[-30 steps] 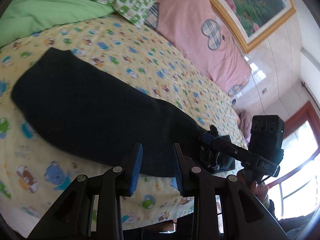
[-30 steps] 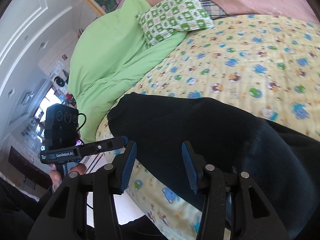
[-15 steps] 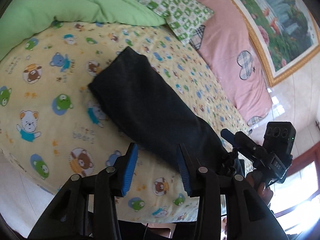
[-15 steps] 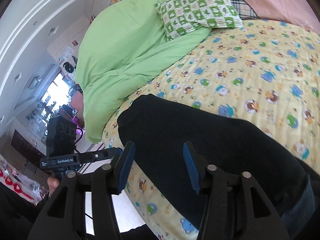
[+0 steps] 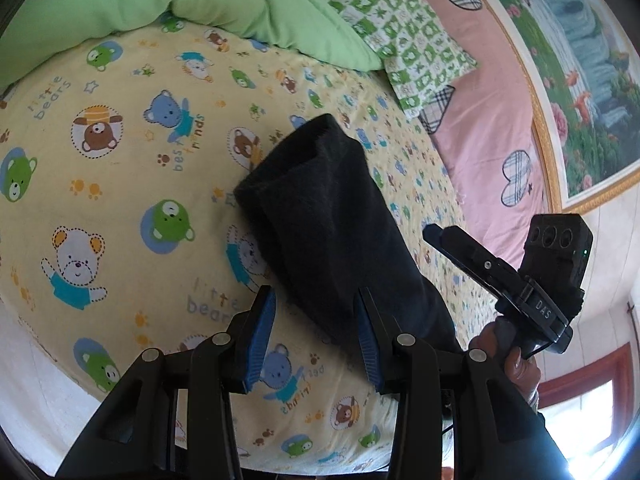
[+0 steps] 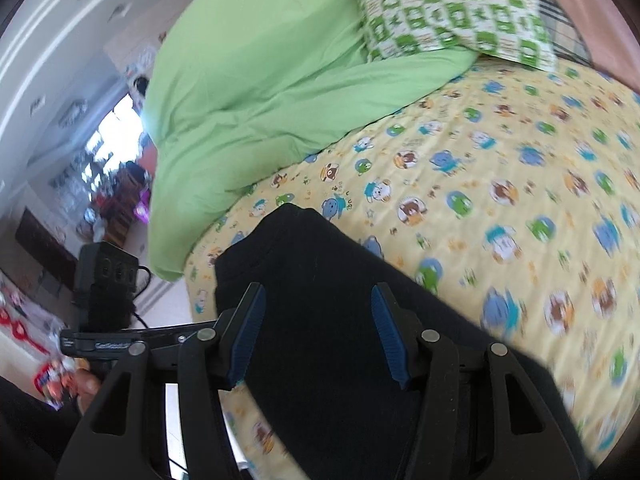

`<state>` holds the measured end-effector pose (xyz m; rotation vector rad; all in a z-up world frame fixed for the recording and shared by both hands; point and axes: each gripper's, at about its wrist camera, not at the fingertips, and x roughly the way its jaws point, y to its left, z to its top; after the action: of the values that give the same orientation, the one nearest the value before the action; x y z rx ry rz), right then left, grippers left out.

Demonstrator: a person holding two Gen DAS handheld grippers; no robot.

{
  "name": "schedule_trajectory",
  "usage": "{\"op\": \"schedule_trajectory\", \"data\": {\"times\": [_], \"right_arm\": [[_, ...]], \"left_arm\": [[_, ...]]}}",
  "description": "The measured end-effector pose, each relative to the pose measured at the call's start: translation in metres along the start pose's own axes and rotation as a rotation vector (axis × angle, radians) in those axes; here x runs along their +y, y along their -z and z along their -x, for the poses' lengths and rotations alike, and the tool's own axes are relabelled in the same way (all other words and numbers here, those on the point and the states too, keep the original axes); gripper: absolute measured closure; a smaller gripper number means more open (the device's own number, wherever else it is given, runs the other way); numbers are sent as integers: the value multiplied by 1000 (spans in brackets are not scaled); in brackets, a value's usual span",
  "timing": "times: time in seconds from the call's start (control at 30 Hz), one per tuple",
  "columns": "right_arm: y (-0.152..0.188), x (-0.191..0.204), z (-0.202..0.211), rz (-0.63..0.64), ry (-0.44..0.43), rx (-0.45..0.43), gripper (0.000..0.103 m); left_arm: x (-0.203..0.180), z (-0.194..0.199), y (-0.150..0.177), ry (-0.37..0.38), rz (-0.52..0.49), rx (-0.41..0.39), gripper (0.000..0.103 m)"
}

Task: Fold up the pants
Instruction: 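Lay the cuff end onto the waistband while the left tool holds the waistband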

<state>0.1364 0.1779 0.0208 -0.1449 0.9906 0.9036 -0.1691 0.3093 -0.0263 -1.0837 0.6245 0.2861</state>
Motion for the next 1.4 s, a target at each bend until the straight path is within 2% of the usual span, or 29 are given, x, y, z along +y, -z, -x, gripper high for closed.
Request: {"op": "schedule_trajectory", "data": {"times": [0.1,0.17,0.2,0.4,0.5,0.63,0.7,0.83,0.87,0.93,1.07,1.4], "right_arm": [[-13,1,-22,47,-4,49,46],[-20,2,-35,75,-5,80,46],[-23,3,-42,92,-7,96,46],[-40,9,-75,194,-2,161,46],[-48,5,-89,204,7,191,46],[-53,-5,-106,175,-53,244,47],[-53,-12,-111,141,-82,258,68],[-55,-23,-108,72,-121,250,75],[-55,-23,-106,64,-129,246,76],[-54,-23,-102,57,-139,238,76],[-55,-20,-94,64,-139,219,77],[-57,-14,-56,65,-169,122,77]], "left_arm": [[8,-4,-4,0,26,1,63],[11,-5,-5,1,41,-4,53],[13,-5,-5,3,48,-12,52],[15,-9,-12,-1,64,-30,52],[15,-13,-15,0,67,-33,52],[14,-21,-22,2,73,-38,52],[12,-23,-24,-2,68,-43,52],[3,-31,-28,-30,24,-61,57],[2,-32,-28,-36,13,-62,66],[-2,-37,-29,-51,-2,-57,74],[-7,-34,-29,-39,-14,-65,81],[-51,-11,-25,-2,-104,-111,83]]}}
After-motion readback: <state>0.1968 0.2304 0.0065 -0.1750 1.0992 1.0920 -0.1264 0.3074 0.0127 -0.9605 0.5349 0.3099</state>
